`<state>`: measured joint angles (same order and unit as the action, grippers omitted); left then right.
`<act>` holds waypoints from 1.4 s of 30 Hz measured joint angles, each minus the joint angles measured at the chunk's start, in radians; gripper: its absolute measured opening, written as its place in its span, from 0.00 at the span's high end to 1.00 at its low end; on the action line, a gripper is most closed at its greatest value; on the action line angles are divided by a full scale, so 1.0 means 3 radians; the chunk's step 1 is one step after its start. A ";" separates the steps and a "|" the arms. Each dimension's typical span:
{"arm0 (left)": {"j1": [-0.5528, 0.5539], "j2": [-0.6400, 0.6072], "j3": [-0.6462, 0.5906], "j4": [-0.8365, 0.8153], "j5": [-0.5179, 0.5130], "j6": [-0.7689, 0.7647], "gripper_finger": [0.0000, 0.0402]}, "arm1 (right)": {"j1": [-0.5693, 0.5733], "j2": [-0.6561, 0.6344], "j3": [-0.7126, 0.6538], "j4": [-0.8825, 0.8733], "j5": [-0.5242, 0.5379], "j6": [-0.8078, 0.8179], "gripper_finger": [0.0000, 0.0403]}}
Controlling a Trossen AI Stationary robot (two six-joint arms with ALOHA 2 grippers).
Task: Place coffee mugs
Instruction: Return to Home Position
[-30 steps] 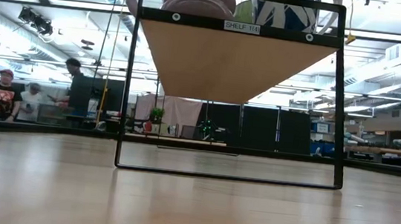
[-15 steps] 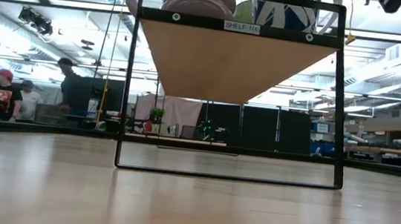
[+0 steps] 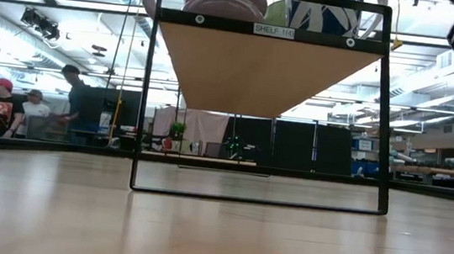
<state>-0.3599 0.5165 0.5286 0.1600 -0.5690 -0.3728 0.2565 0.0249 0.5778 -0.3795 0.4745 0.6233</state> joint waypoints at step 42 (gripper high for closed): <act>0.0055 -0.1701 -0.1555 -0.0768 -0.0299 0.1000 0.95 | -0.0004 -0.0068 -0.1906 0.1702 0.0598 -0.0454 0.93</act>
<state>-0.3435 0.0063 0.0620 -0.0703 -0.6586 -0.0728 0.2555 0.0044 0.0059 0.1312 0.6538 0.4870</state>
